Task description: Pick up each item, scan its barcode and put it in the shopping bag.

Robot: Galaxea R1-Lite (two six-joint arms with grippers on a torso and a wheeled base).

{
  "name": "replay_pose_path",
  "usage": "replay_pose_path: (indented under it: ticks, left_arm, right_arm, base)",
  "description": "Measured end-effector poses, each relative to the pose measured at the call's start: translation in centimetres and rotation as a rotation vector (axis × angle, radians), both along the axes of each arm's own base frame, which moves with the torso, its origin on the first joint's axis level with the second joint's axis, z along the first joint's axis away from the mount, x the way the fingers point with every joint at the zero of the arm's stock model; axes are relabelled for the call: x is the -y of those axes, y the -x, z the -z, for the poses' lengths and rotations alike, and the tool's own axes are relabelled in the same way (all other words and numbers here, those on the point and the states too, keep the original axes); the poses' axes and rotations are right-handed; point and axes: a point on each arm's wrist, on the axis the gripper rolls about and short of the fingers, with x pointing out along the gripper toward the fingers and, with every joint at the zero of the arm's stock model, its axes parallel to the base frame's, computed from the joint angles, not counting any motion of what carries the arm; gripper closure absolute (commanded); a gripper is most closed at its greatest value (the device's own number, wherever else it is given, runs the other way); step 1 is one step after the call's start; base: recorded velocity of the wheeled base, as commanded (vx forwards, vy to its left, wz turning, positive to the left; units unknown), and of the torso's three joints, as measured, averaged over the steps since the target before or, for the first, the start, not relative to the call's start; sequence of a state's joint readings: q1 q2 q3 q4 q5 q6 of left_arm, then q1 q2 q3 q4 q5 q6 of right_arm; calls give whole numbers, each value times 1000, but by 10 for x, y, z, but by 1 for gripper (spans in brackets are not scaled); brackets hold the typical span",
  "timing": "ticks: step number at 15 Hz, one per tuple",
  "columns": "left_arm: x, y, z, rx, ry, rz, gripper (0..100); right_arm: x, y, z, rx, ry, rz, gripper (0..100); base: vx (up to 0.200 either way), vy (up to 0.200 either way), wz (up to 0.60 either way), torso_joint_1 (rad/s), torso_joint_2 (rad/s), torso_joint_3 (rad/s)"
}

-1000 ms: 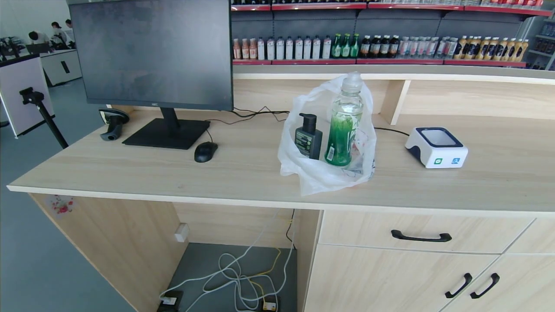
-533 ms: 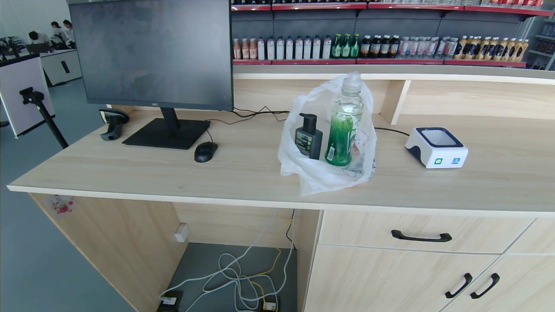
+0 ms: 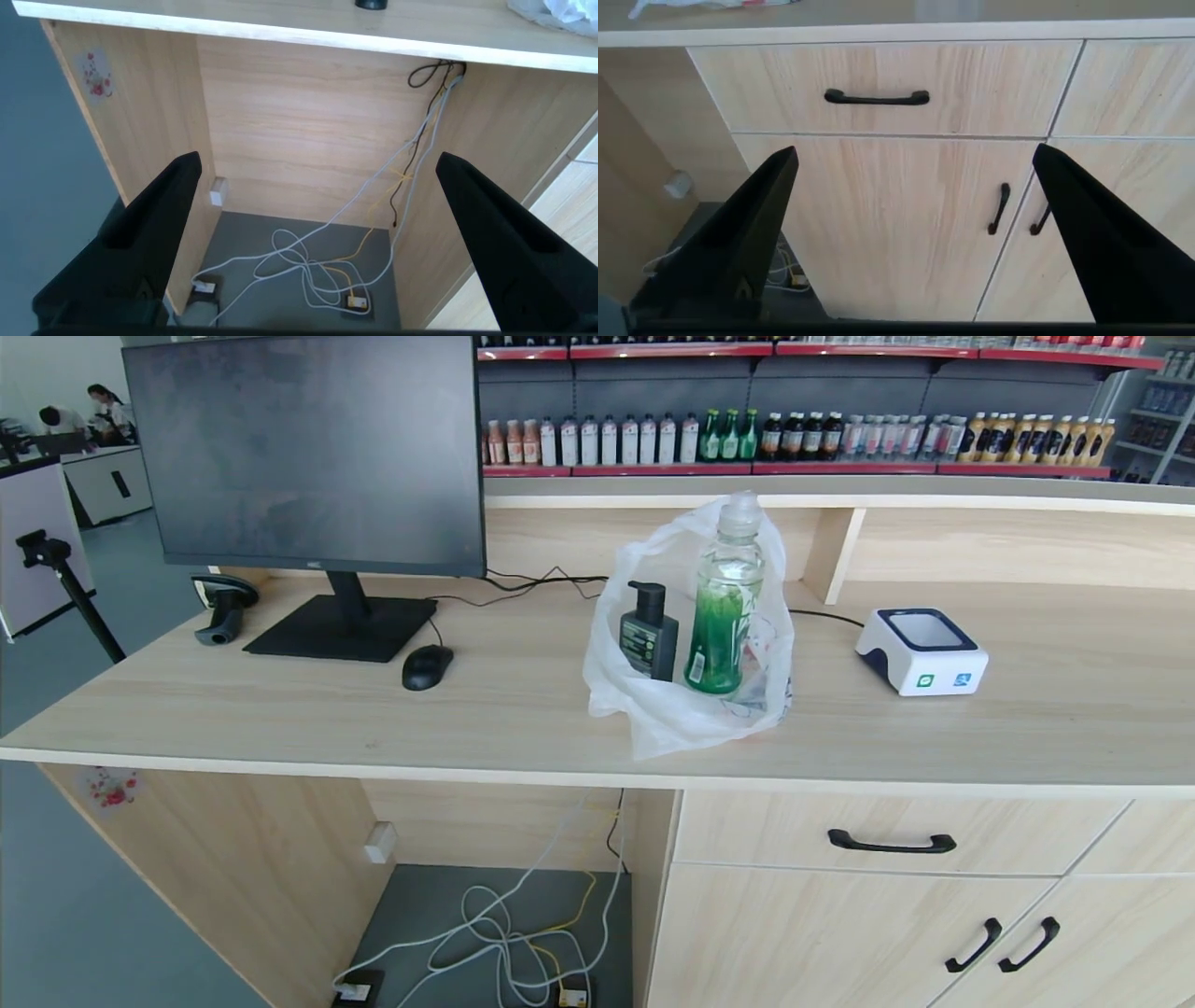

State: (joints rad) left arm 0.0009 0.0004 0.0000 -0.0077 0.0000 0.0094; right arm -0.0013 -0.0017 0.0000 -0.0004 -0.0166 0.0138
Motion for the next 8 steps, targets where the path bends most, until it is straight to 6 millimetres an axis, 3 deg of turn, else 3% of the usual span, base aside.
replay_pose_path:
  ticks: [2,8]
  left_arm:
    - [0,0,0,0,0,0,0]
    - [0,0,0,-2,2,1,0]
  right_arm:
    - [0,0,0,-2,5,0,0]
    - [0,0,0,0,30,0,0]
  base:
    - [0,-200,-600,19,5,0]
    - [0,-200,0,-4,-1,3]
